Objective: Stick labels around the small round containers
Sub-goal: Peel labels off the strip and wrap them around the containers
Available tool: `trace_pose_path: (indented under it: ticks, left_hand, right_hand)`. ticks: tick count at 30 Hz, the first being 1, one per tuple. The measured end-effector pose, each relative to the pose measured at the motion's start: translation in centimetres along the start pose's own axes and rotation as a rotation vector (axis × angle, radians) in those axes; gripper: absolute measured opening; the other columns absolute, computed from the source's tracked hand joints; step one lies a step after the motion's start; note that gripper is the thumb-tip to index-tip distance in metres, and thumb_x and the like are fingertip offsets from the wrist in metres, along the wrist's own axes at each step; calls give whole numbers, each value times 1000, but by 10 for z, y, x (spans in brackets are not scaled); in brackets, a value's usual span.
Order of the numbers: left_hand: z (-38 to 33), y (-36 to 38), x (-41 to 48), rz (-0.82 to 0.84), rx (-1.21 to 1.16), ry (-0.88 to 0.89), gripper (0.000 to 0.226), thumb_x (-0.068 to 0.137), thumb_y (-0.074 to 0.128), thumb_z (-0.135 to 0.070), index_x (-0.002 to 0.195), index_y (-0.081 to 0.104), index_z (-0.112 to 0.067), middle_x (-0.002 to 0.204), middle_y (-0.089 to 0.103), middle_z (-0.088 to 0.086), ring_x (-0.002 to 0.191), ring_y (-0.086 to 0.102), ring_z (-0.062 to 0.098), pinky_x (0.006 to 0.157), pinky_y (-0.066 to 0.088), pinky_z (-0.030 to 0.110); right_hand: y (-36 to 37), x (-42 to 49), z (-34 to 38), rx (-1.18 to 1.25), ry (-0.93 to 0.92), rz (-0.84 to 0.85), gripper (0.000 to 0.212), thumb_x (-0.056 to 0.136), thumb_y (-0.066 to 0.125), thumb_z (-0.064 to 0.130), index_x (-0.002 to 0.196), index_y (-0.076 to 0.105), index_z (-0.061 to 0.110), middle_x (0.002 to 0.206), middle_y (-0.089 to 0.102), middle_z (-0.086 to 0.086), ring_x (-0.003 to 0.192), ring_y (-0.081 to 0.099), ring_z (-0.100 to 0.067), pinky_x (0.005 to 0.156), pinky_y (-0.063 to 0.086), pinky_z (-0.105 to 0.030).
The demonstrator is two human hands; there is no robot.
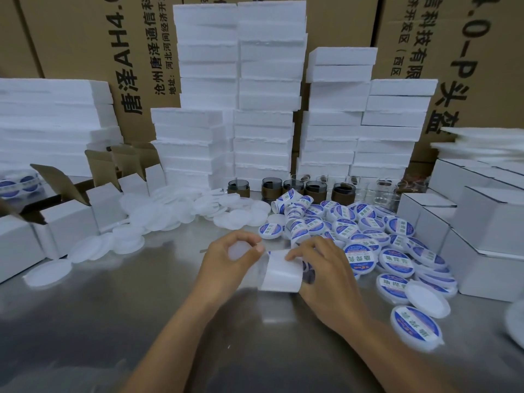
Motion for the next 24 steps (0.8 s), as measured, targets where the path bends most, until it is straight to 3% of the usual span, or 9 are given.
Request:
trace_pose_path:
  ticks: [4, 7, 11, 13, 17, 19, 22, 24]
  left_hand:
    - [4, 0, 3, -9, 38, 50, 15, 76, 76, -15, 73, 67, -26, 81, 67, -22, 82, 56, -13, 71, 34, -3]
    - [5, 2, 3, 18, 29, 58, 19, 71, 79, -13, 72, 67, -28, 82, 67, -18, 78, 56, -10, 71, 36, -1]
    - [5, 2, 6, -14, -89, 41, 15, 78, 73, -16, 69, 69, -26, 76, 68, -18, 76, 63, -3, 70, 45, 7]
    - [1, 2, 6, -5, -109, 35, 13, 84, 67, -27, 71, 69, -27, 73, 69, -16, 78, 65, 4, 68, 43, 6]
    - [-2, 5, 2, 81, -34, 62, 14, 82, 65, -37, 69, 69, -36, 75, 67, -21, 67, 56, -9, 61, 39, 2]
    - [-4, 7, 1, 106, -61, 102, 20, 75, 62, -55, 72, 71, -37, 80, 68, -17, 73, 58, -9, 67, 40, 6]
    - [-4, 9, 0, 174, -142, 203, 40, 66, 63, -72, 80, 73, -35, 82, 69, -6, 80, 64, 6, 74, 43, 13]
    - [-2, 10, 0, 208, -149, 217, 34, 59, 72, -62, 87, 71, -42, 79, 68, -9, 84, 64, 17, 79, 48, 24]
  right_hand:
    - [1, 0, -3, 44, 44, -41, 30, 66, 68, -7, 77, 64, 20, 82, 58, 10, 80, 55, -13, 68, 33, -16]
    - [0, 1, -2, 319, 219, -89, 35, 75, 63, -3, 72, 54, 30, 77, 59, 16, 77, 54, -2, 64, 39, -11]
    - [-6, 10, 1, 660, 395, -169, 28, 78, 67, 3, 70, 55, 26, 76, 63, 22, 67, 57, 3, 59, 44, -10]
    - [-12, 16, 3, 764, 452, -221, 28, 77, 67, 0, 70, 56, 24, 70, 64, 21, 61, 57, 0, 58, 46, -12]
    - [-22, 23, 2, 897, 574, -270, 27, 77, 64, -3, 71, 58, 22, 68, 68, 15, 62, 62, 0, 60, 54, -22]
    - [-27, 25, 1, 991, 639, -302, 24, 81, 60, -2, 72, 56, 21, 65, 68, 11, 58, 62, -1, 51, 51, -20]
    - [-33, 27, 1, 1132, 736, -345, 21, 84, 55, -2, 75, 54, 17, 57, 65, 7, 53, 60, -7, 46, 47, -17]
    - [-34, 27, 5, 1215, 792, -362, 21, 85, 54, -3, 76, 52, 16, 62, 64, -2, 60, 60, -13, 48, 51, -19]
Point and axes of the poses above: each hand's wrist, its own x-axis towards the middle knuckle, its own y-axis out of the palm, z = x × y, the point moved 1 cm from there along x, towards the middle knuckle
